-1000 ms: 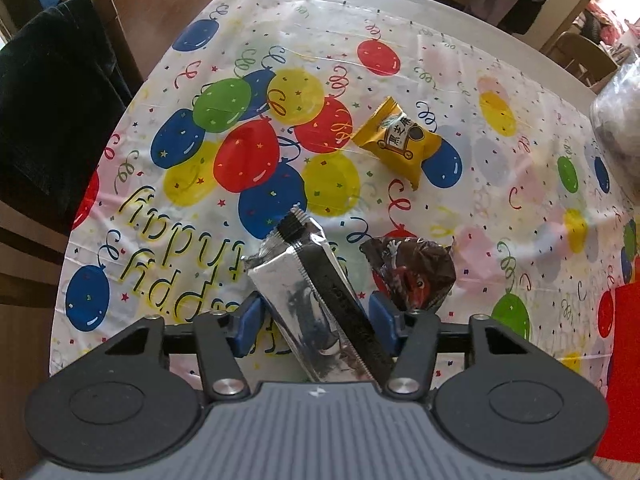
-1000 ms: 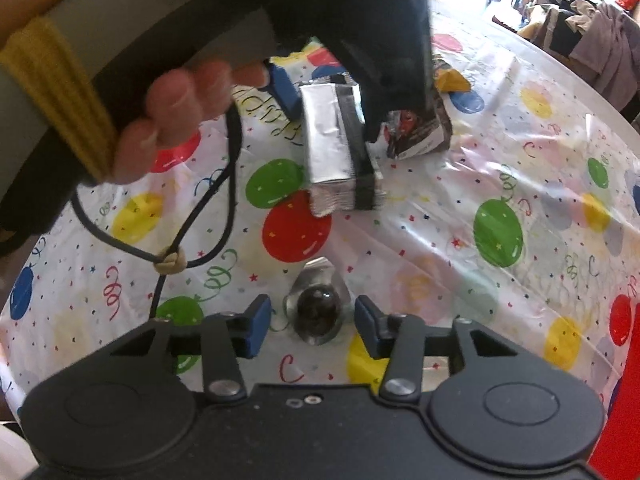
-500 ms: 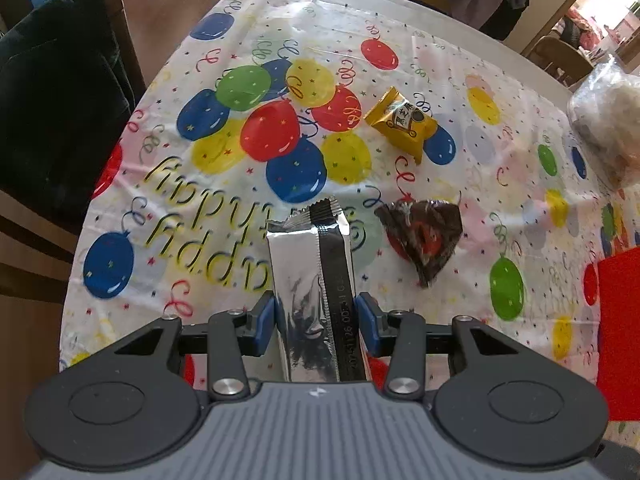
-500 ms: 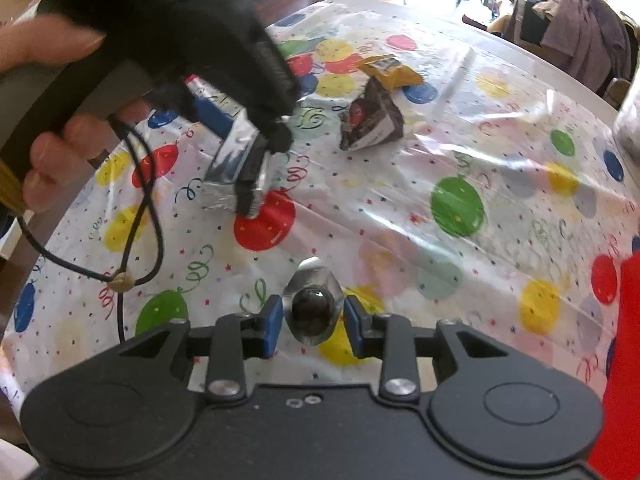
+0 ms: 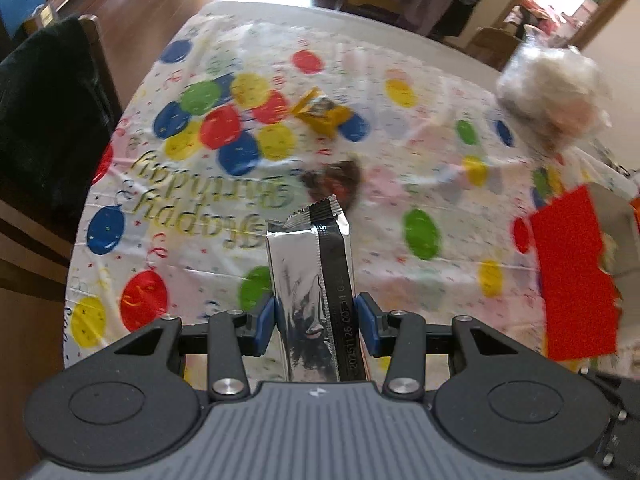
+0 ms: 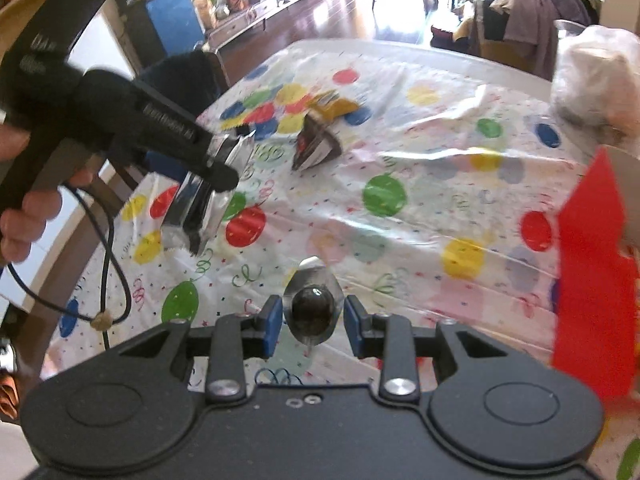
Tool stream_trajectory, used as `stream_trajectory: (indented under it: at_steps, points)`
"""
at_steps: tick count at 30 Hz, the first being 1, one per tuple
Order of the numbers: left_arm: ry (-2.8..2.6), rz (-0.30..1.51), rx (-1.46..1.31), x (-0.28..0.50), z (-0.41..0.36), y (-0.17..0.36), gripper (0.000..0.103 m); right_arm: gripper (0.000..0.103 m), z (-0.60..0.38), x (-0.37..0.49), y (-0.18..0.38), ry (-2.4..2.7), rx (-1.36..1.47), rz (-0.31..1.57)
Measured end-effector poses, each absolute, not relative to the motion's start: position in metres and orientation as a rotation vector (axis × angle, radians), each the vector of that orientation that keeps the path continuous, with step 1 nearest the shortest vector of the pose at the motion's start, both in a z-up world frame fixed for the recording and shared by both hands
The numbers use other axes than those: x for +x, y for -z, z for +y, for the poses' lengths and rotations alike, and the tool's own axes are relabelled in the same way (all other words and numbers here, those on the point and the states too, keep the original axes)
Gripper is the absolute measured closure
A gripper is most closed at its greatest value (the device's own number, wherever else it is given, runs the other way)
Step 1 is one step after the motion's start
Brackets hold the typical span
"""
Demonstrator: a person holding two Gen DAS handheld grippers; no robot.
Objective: Organize snacks
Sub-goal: 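Carry the silver bar and dark candy into the red box and release both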
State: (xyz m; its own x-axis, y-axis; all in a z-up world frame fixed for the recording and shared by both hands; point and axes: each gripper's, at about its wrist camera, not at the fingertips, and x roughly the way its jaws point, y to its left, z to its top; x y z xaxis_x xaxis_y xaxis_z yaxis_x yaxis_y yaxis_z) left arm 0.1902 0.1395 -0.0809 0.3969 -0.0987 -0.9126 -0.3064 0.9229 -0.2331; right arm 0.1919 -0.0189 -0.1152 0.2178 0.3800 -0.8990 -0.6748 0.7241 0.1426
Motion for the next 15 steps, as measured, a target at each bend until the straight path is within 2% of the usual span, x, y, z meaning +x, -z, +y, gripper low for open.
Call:
stream_trajectory:
  at_steps: [15]
  points:
    - [0.088, 1.077, -0.275, 0.202, -0.008, 0.013, 0.060, 0.071, -0.146, 0.221, 0.049, -0.635, -0.206, 1.034]
